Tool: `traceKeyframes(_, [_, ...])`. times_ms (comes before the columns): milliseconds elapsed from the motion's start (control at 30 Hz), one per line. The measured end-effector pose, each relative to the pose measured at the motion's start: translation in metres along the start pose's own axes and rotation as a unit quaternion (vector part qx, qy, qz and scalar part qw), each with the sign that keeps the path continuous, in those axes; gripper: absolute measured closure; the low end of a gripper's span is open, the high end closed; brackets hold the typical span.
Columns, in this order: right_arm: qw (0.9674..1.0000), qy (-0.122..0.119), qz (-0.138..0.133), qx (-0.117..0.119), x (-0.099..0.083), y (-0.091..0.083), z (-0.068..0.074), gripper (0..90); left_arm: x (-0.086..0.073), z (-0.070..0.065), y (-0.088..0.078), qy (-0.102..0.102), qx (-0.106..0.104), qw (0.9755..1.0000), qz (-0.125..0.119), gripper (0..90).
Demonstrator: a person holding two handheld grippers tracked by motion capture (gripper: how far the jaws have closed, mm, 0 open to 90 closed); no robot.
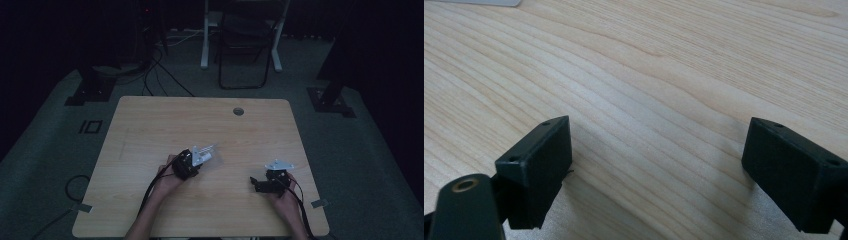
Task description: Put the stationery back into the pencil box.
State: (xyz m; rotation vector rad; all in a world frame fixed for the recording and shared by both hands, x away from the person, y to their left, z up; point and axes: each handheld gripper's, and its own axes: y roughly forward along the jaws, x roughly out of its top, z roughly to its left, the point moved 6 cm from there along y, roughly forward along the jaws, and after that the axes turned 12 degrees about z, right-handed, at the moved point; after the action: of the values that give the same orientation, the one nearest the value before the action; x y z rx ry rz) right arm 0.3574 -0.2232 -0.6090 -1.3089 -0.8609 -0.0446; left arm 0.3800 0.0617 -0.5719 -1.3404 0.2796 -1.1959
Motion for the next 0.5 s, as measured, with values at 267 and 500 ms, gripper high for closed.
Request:
traceKeyframes(267, [1.0, 0.0, 0.0, 0.0, 0.0, 0.0, 0.0, 12.5, -0.0002, -0.0007, 0.0011, 0.003, 0.002, 1.0, 0.003, 70.7])
traceKeyframes(500, [1.0, 0.0, 0.0, 0.0, 0.0, 0.0, 0.0, 12.5, -0.0011, -0.0002, 0.0033, 0.001, 0.005, 1.0, 0.006, 69.8])
